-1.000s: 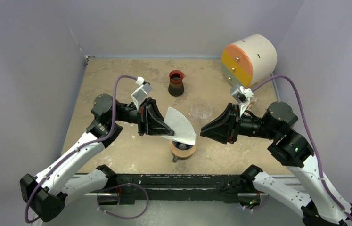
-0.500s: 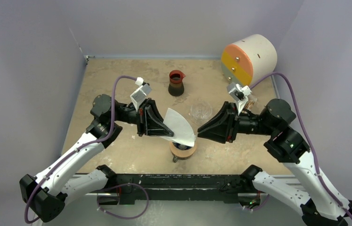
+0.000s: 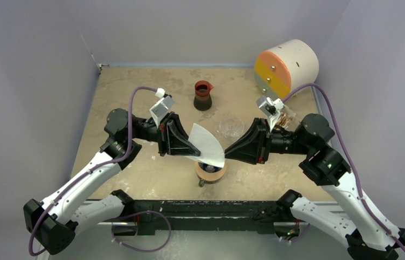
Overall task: Place the coffee filter in the dripper
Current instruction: Place the coffee filter in the coffee dripper.
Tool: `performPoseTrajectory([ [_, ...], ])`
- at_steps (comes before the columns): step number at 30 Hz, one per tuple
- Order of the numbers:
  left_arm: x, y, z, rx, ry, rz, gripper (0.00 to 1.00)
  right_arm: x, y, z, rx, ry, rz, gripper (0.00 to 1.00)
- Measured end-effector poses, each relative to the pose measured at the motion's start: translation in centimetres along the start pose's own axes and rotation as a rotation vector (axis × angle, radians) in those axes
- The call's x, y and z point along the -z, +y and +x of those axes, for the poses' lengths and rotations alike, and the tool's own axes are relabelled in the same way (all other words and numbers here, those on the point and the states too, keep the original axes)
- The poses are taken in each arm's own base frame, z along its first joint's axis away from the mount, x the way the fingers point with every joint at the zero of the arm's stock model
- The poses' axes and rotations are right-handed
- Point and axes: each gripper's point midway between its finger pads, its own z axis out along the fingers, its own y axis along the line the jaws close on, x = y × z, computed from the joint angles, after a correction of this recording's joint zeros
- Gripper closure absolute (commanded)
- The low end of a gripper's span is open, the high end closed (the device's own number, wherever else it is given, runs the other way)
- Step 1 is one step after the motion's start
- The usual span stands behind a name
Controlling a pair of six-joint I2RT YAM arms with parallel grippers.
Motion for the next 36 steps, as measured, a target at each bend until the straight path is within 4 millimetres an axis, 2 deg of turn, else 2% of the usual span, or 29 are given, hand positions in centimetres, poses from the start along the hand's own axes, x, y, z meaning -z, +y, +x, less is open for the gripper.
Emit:
performPoseTrajectory([
  [10,-0.1,-0.1,-0.3,-0.001,-0.007,0.007,1.0,0.0,0.2,0.0,0.0,-0.003,-0.007,0.97],
  [36,-0.2,-0.7,-1.1,-0.01,-0.031,0.036,1.0,0.3,1.5,0.2,0.023,-0.015,-0.077,1.0],
])
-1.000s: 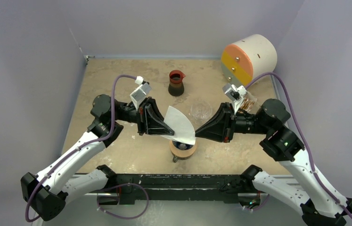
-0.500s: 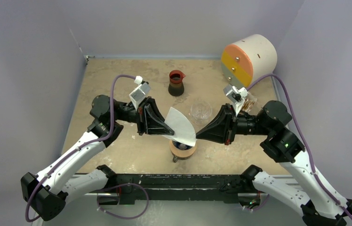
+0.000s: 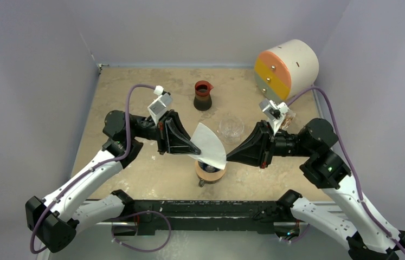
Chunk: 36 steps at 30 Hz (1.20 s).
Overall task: Place the coffee filter in the dripper
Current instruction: Place the coffee filter in the coffee dripper.
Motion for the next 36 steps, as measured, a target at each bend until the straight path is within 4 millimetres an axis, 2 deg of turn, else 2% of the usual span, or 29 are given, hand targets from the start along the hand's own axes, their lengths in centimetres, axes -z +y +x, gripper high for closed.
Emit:
performPoseTrajectory([
  [9,-0.2,-0.8,-0.8,-0.005,-0.019,0.042,1.0,0.2,0.1,-0.1,0.012,-0.012,0.006,1.0],
  [19,-0.3,-1.9,-1.5,-0.015,-0.041,0.106,1.0,-0.2,-1.0,0.3,-0.006,-0.028,0.014,1.0],
  [36,-0.2,-3.0,-1.9,-0.031,-0.05,0.146,1.0,-0.8,-0.2,-0.6,0.002,-0.094,-0.079,1.0],
])
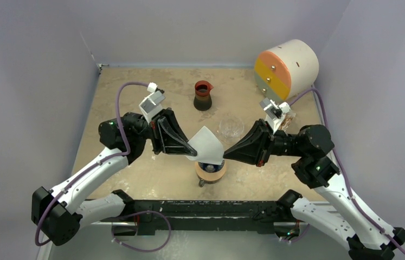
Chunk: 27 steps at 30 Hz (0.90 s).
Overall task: Place the coffee filter in the dripper
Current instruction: Place the coffee filter in the coffee dripper.
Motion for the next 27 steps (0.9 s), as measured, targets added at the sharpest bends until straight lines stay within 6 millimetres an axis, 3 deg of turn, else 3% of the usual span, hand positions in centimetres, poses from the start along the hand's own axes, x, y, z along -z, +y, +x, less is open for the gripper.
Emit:
performPoseTrajectory([
  [12,0.0,-0.2,0.1,0.01,0.004,0.012,1.0,-0.4,0.8,-1.2,0.004,-0.043,-0.047,1.0],
  [27,0.4,1.9,1.1,0.032,0.021,-0.101,1.0,-0.8,0.1,-0.9,-0.017,-0.029,-0.042,1.0],
])
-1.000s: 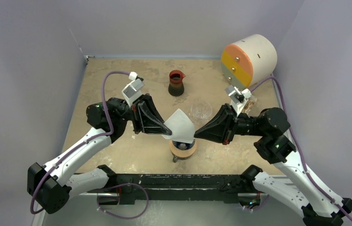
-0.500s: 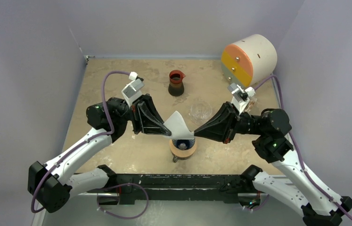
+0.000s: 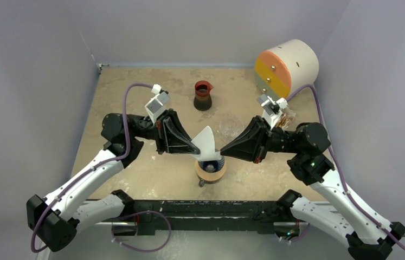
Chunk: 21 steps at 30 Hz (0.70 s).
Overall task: Place the coffee filter in the dripper
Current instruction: Place the coffee filter in the coffee dripper.
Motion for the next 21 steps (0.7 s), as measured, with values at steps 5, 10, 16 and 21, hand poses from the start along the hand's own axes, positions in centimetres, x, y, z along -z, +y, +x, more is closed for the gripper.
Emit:
performPoseTrajectory([
  [5,0.2,1.3,0.5,0.008,-0.005,-0.073,1.0,0.0,-0.1,0.1,-0.003,0.003,0.003,1.0],
  [10,0.5,2.7,0.9,0.02,-0.01,-0.143,1.0,0.1,-0.2,0.3,-0.005,0.009,0.009,1.0],
  [16,0.8,4.2,1.0,0.037,-0.034,-0.229,1.0,0.2,-0.1,0.5,-0.003,0.015,0.014,1.0],
  [21,1.0,4.7,0.7,0.034,-0.057,-0.27,1.0,0.3,-0.4,0.8,-0.007,0.024,0.027,1.0],
])
